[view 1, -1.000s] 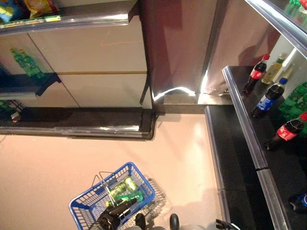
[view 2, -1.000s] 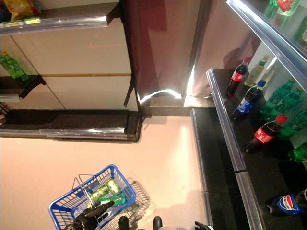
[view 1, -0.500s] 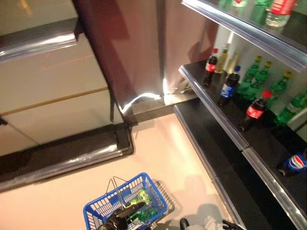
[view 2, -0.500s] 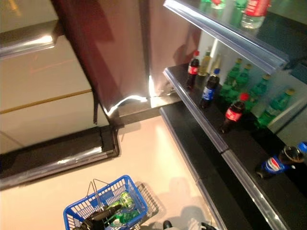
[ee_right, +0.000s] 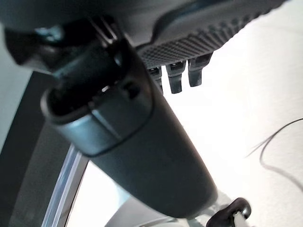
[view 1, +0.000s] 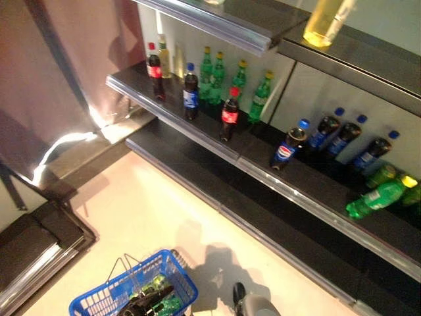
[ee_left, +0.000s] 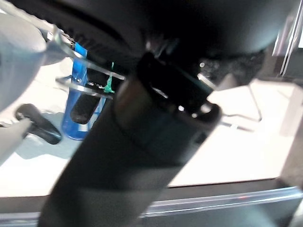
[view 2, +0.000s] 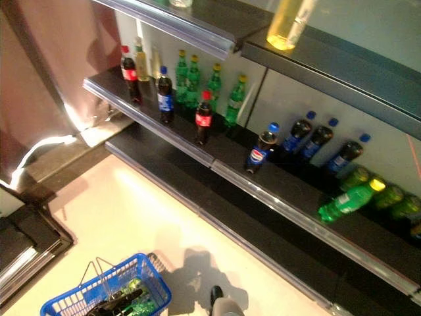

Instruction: Pick up the drink and place into the basket.

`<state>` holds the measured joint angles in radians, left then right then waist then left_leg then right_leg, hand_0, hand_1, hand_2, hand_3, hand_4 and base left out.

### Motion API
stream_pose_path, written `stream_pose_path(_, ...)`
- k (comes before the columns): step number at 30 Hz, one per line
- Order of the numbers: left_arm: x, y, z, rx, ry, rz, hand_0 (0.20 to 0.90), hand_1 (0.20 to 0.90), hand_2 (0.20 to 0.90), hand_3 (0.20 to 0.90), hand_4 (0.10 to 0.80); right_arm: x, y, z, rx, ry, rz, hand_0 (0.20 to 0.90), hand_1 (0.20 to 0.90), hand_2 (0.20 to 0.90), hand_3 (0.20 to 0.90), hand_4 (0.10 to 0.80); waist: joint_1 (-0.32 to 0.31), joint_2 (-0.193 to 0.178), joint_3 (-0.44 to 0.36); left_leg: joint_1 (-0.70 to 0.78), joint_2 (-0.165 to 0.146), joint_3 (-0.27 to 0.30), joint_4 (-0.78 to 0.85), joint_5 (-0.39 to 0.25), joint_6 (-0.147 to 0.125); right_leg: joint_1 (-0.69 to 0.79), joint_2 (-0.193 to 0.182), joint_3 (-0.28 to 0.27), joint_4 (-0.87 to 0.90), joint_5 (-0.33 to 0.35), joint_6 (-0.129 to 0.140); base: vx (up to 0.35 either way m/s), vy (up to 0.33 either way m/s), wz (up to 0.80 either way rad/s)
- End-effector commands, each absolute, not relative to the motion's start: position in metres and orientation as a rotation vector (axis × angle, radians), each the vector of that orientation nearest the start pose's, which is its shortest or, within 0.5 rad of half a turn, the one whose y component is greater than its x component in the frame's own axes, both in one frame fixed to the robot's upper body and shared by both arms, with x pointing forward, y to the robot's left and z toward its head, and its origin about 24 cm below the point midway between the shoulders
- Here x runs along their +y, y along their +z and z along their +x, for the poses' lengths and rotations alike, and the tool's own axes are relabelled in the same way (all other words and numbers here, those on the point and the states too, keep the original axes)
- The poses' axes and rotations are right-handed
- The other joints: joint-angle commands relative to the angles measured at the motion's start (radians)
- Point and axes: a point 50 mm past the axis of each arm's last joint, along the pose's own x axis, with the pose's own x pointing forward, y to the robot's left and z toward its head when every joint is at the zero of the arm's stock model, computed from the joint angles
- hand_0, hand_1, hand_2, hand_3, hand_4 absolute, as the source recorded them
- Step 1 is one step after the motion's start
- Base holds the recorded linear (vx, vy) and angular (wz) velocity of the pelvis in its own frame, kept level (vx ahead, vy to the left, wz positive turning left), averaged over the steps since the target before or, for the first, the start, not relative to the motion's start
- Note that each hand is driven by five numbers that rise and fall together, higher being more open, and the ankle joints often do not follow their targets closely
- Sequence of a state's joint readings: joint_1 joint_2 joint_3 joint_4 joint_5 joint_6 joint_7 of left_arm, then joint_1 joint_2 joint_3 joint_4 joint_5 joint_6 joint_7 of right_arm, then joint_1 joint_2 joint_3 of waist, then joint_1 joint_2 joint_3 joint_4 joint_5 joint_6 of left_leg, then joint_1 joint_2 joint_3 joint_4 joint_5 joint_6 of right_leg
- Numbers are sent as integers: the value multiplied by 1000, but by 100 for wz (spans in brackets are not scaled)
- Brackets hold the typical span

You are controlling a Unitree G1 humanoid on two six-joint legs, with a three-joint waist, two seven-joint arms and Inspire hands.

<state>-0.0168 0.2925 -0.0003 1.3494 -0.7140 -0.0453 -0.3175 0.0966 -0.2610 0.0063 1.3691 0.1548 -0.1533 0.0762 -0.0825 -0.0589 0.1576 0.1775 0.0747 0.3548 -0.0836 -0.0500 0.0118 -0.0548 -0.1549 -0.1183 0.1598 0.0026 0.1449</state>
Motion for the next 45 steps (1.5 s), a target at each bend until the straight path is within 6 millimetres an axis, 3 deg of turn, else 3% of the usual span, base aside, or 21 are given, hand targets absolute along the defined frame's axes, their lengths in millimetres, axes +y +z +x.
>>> stream_pose_path(1,266,-134,134,774,286,-533,300,300,300,200,100,-268,-157,52,1190,-230,-122,900,900,900,900,800,18,25,-50,-117,-41,-49,47,-9,15,85,-67,-18,-58,94,22,-163,-151,-124)
stream_pose_path(3,268,-132,137,759,293,-546,300,300,300,200,100,-268,-157,57,1185,-217,-131,900,900,900,900,800,30,29,-63,-114,-26,-29,28,5,-2,109,-92,-51,-103,99,30,-154,-215,-148)
stream_pose_path(7,269,-131,137,748,302,-565,300,300,300,200,100,-269,-156,66,1203,-198,-154,900,900,900,900,800,44,29,-67,-114,33,-17,47,24,-49,117,-82,-96,-170,68,39,-71,-252,-79)
stream_pose_path(10,265,-131,137,733,292,-595,300,300,300,200,100,-273,-154,69,1200,-189,-177,900,900,900,900,800,58,26,-62,-118,58,-34,47,45,-72,131,-69,-103,-197,54,40,-58,-173,-49)
stream_pose_path(12,264,-131,137,732,290,-598,300,300,300,200,100,-273,-154,70,1199,-190,-178,900,900,900,900,800,60,26,-61,-116,58,-39,44,47,-73,133,-67,-103,-201,53,40,-26,-109,-18)
stream_pose_path(13,258,-133,136,730,275,-607,300,300,300,200,100,-278,-152,72,1195,-199,-193,900,900,900,900,800,73,28,-63,-115,52,-81,25,55,-79,145,-54,-100,-228,54,31,-11,-114,-16)
stream_pose_path(15,256,-134,136,736,281,-603,300,300,300,200,100,-281,-151,72,1194,-212,-195,900,900,900,900,800,78,33,-63,-114,55,-103,16,61,-87,149,-48,-108,-228,48,26,-2,-111,-19)
stream_pose_path(19,255,-134,138,741,272,-597,300,300,300,200,100,-281,-150,75,1183,-213,-188,900,900,900,900,800,75,40,-61,-107,66,-104,8,71,-99,156,-53,-137,-220,40,24,-3,-14,-4)
stream_pose_path(26,255,-135,133,740,265,-612,300,300,300,200,100,-284,-150,71,1200,-200,-222,900,900,900,900,800,82,32,-63,-99,52,-111,55,47,-92,190,-68,-146,-207,24,25,50,135,4)
stream_pose_path(30,258,-135,131,759,250,-605,300,300,300,200,100,-288,-149,68,1191,-229,-210,900,900,900,900,800,84,16,-63,-101,31,-118,75,27,-69,199,-84,-131,-162,9,32,100,214,11)
stream_pose_path(32,259,-135,133,761,243,-597,300,300,300,200,100,-286,-149,69,1179,-229,-197,900,900,900,900,800,76,2,-58,-99,6,-125,72,16,-45,162,-109,-104,-67,56,36,89,251,20)
stream_pose_path(34,260,-132,139,746,246,-590,300,300,300,200,100,-281,-150,71,1161,-212,-191,900,900,900,900,800,57,6,-34,-86,-17,-143,63,1,-10,30,-134,-57,154,153,37,60,291,17)
stream_pose_path(36,261,-131,142,738,260,-592,300,300,300,200,100,-279,-150,72,1162,-190,-195,900,900,900,900,800,50,12,-26,-72,-20,-136,52,-2,-5,-25,-140,-37,201,174,35,79,153,10)
stream_pose_path(38,260,-130,146,737,252,-583,300,300,300,200,100,-274,-152,73,1167,-171,-190,900,900,900,900,800,35,13,-22,-58,-29,-154,45,-9,-7,-25,-70,-11,73,107,17,172,-2,17)
stream_pose_path(39,261,-130,147,737,248,-580,300,300,300,200,100,-273,-153,73,1169,-168,-187,900,900,900,900,800,33,14,-26,-62,-29,-161,46,-8,-10,-19,-54,-7,26,93,12,206,-101,20)
stream_pose_path(41,259,-129,150,742,228,-562,300,300,300,200,100,-268,-154,73,1166,-180,-166,900,900,900,900,800,22,1,-32,-62,-54,-175,50,-29,-8,-26,-24,29,-141,131,26,263,-179,32)
stream_pose_path(43,258,-129,149,747,222,-555,300,300,300,200,100,-267,-155,74,1162,-195,-148,900,900,900,900,800,2,-4,-33,-43,-74,-193,47,-49,3,-56,17,68,-198,174,33,294,-173,47)
stream_pose_path(45,259,-129,148,755,201,-543,300,300,300,200,100,-268,-155,72,1164,-206,-135,900,900,900,900,800,-19,-2,-37,-25,-89,-220,59,-73,23,-73,60,116,-175,164,16,303,-180,107)
